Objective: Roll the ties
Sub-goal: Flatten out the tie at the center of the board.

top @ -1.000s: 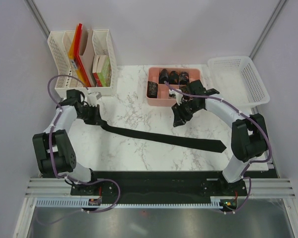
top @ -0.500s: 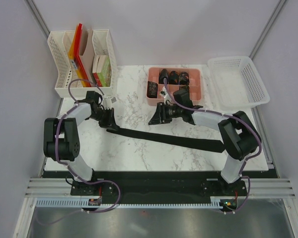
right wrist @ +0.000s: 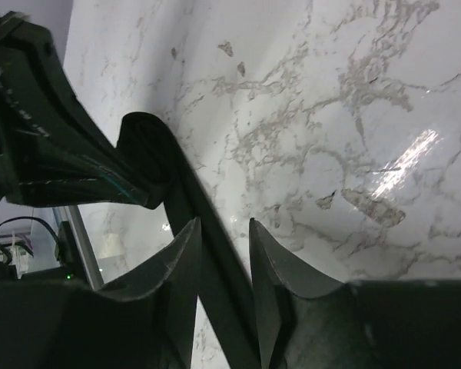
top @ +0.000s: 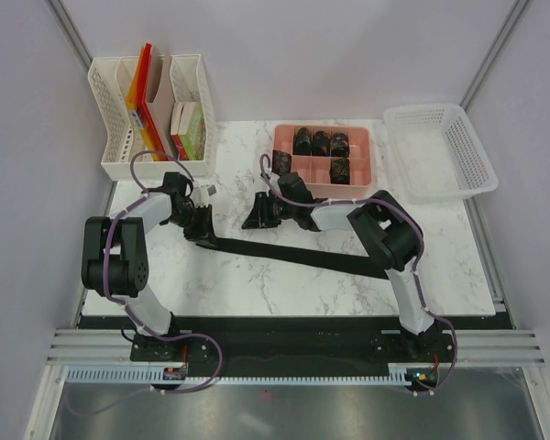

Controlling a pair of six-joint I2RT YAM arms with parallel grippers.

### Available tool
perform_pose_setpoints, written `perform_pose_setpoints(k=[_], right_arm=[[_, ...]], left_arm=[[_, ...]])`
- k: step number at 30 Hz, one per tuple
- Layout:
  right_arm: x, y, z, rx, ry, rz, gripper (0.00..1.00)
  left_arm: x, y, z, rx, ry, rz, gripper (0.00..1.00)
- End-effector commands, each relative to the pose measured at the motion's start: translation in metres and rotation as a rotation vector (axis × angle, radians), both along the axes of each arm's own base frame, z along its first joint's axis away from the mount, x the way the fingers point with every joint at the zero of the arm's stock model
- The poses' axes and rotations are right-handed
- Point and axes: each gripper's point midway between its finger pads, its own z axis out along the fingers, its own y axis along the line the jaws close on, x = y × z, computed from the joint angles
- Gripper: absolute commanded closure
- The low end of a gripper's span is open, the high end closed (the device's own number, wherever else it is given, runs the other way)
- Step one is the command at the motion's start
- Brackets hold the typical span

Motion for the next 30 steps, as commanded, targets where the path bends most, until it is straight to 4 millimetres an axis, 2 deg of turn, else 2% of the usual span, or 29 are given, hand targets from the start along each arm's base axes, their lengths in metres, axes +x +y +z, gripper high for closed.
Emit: perform_pose_setpoints(k=[1, 5, 8, 11, 14, 15, 17, 19, 21, 25, 30], right_arm=[[0.011, 0.032, 0.005, 0.06, -0.049, -0.01, 0.63], [-0.016, 0.042, -0.008, 0.057, -0.003, 0.032, 0.64], [-0.034, 0.037, -0.012, 0.063, 0.025, 0.044, 0.64], [-0.035, 0.032, -0.002, 0.08, 0.018, 0.036, 0.6], [-0.026, 0.03, 0.024, 0.095, -0.011, 0.052, 0.57], [-0.024, 0.029, 0.038, 0.111, -0.023, 0.051, 0.55], [-0.031, 0.024, 0.054, 0.137, 0.009, 0.059, 0.53], [-0.043, 0.025, 0.06, 0.152, 0.068, 0.071, 0.53], [-0.045, 0.028, 0.063, 0.174, 0.093, 0.073, 0.53], [-0.047, 0.038, 0.061, 0.215, 0.174, 0.035, 0.53], [-0.054, 0.04, 0.039, 0.226, 0.276, -0.013, 0.53]], left_arm=[[0.005, 0.008, 0.011, 0.042, -0.019, 0.012, 0.97], [0.0, 0.003, 0.018, 0.014, 0.01, 0.024, 0.96], [-0.005, -0.001, 0.017, -0.003, 0.044, 0.042, 0.95], [-0.009, -0.004, 0.014, -0.019, 0.067, 0.054, 0.93], [-0.012, -0.007, 0.01, -0.039, 0.086, 0.06, 0.93], [-0.011, -0.009, 0.011, -0.048, 0.094, 0.083, 0.93], [-0.011, -0.014, 0.014, -0.077, 0.098, 0.085, 0.92], [-0.012, -0.014, 0.012, -0.076, 0.104, 0.085, 0.9], [-0.015, -0.013, 0.008, -0.072, 0.113, 0.082, 0.89], [-0.018, -0.013, 0.002, -0.071, 0.135, 0.088, 0.77], [-0.017, -0.016, 0.005, -0.134, 0.158, 0.1, 0.58]])
